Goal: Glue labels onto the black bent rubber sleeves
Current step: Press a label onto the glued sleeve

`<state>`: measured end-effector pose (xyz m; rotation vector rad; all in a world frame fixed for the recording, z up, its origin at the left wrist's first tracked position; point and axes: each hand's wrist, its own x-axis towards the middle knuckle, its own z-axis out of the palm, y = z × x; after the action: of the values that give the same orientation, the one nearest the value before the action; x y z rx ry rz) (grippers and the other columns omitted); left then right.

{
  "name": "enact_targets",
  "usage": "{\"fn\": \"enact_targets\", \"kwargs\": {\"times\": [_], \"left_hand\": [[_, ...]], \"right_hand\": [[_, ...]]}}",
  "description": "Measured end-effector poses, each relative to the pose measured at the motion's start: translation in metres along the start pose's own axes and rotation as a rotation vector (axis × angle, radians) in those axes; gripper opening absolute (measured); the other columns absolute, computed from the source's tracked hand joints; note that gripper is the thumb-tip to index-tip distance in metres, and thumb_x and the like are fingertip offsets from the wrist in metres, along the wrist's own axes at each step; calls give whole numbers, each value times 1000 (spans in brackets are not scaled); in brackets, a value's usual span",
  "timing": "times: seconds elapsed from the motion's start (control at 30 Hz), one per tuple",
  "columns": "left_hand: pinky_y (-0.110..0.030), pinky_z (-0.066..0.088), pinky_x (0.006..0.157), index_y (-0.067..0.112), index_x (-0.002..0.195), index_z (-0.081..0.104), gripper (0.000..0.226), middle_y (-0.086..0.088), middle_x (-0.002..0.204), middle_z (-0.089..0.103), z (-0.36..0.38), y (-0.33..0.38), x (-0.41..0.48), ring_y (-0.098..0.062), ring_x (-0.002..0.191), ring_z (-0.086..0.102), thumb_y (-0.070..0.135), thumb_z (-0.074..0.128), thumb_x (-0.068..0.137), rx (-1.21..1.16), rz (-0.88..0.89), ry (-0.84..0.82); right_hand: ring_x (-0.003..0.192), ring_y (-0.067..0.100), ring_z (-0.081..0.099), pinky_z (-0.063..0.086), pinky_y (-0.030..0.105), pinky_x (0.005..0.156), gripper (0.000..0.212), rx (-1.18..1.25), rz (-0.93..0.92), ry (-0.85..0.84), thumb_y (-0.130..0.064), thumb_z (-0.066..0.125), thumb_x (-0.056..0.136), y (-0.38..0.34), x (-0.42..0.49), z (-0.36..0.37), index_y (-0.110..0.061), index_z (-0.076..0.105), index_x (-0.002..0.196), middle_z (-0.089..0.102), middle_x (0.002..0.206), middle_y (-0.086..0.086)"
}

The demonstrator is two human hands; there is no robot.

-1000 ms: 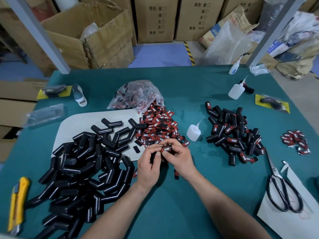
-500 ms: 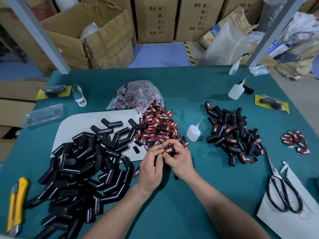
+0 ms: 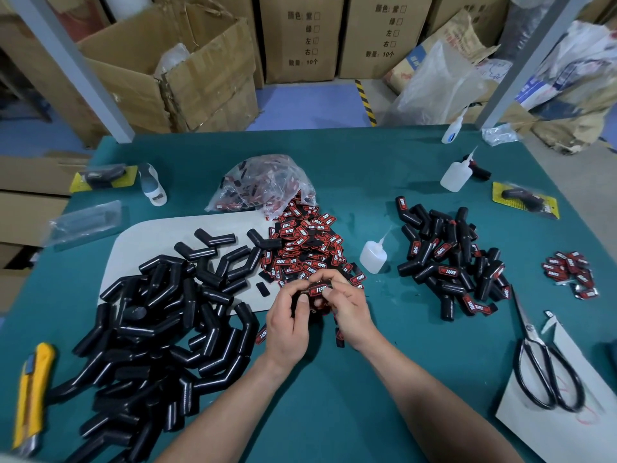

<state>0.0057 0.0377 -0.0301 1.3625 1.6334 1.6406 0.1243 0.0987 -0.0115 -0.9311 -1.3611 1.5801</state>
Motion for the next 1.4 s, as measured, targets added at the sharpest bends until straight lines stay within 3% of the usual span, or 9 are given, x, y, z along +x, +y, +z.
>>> {"fn": "enact_targets", "kwargs": {"times": [0.1, 0.27, 0.47, 0.63, 0.83, 1.03, 1.2, 1.27, 1.4], "left_hand": [[-28, 48, 105, 25, 132, 52, 31, 10, 130, 62, 0, 3, -1, -11, 121, 61, 21, 48, 102, -20, 21, -42], [-18, 43, 106, 35, 128, 51, 34, 31, 134, 56, 1, 7, 1, -1, 123, 59, 21, 59, 98, 23, 70, -88], [-32, 48, 107, 32, 128, 45, 40, -1, 129, 62, 3, 4, -1, -16, 123, 62, 11, 59, 97, -15, 160, -88], [-38, 51, 102, 24, 122, 48, 30, -11, 126, 64, 3, 0, -2, -23, 120, 64, 11, 59, 97, -58, 139, -56], [-28, 49, 103, 30, 119, 50, 27, 13, 132, 61, 0, -1, 0, -16, 122, 62, 15, 58, 99, -40, 125, -48], [-26, 45, 105, 17, 118, 58, 19, 24, 133, 57, 1, -2, 3, -13, 121, 61, 14, 56, 100, 10, 179, -75], [-26, 44, 106, 15, 115, 62, 20, 21, 134, 59, 1, 4, 6, -15, 123, 61, 7, 53, 100, 8, 239, -68], [-24, 44, 105, 17, 115, 63, 21, 21, 132, 60, 0, 6, 6, -13, 121, 61, 7, 51, 100, -2, 236, -59], [-29, 48, 100, 13, 110, 64, 15, 16, 124, 62, -3, 1, 7, -16, 115, 63, 14, 53, 100, 0, 127, 17]], "right_hand": [[97, 16, 63, 49, 29, 84, 25, -52, 13, 48, -12, 55, 91, -1, 1, -1, 2, 73, 81, 67, 113, 0], [97, 15, 64, 48, 30, 88, 9, -25, 35, 57, -9, 67, 83, -3, 1, 0, -8, 74, 78, 69, 107, 0], [95, 19, 63, 49, 36, 89, 7, 110, 39, 87, -8, 67, 79, 1, 0, 6, -8, 74, 81, 66, 104, 1], [104, 21, 62, 47, 40, 96, 20, 174, 53, 11, -19, 60, 83, 5, 1, 3, -9, 75, 92, 65, 112, 5], [111, 21, 60, 46, 39, 98, 27, 82, 48, -50, -20, 50, 91, 6, 6, -4, -10, 75, 95, 64, 120, 2], [100, 20, 68, 51, 32, 85, 24, 77, 30, 103, -21, 63, 82, 5, 3, 3, -7, 70, 64, 73, 109, 6], [97, 23, 71, 53, 28, 77, 17, 134, 52, 151, -12, 67, 82, 3, -1, 8, -5, 74, 68, 75, 107, 11], [84, 17, 70, 53, 26, 70, 19, 157, 77, 158, -8, 68, 82, 3, -1, 9, 6, 70, 70, 75, 105, 11], [62, 20, 67, 55, 25, 62, 9, 300, 115, 190, -11, 79, 76, -2, 3, 5, -4, 74, 77, 75, 102, 16]]}}
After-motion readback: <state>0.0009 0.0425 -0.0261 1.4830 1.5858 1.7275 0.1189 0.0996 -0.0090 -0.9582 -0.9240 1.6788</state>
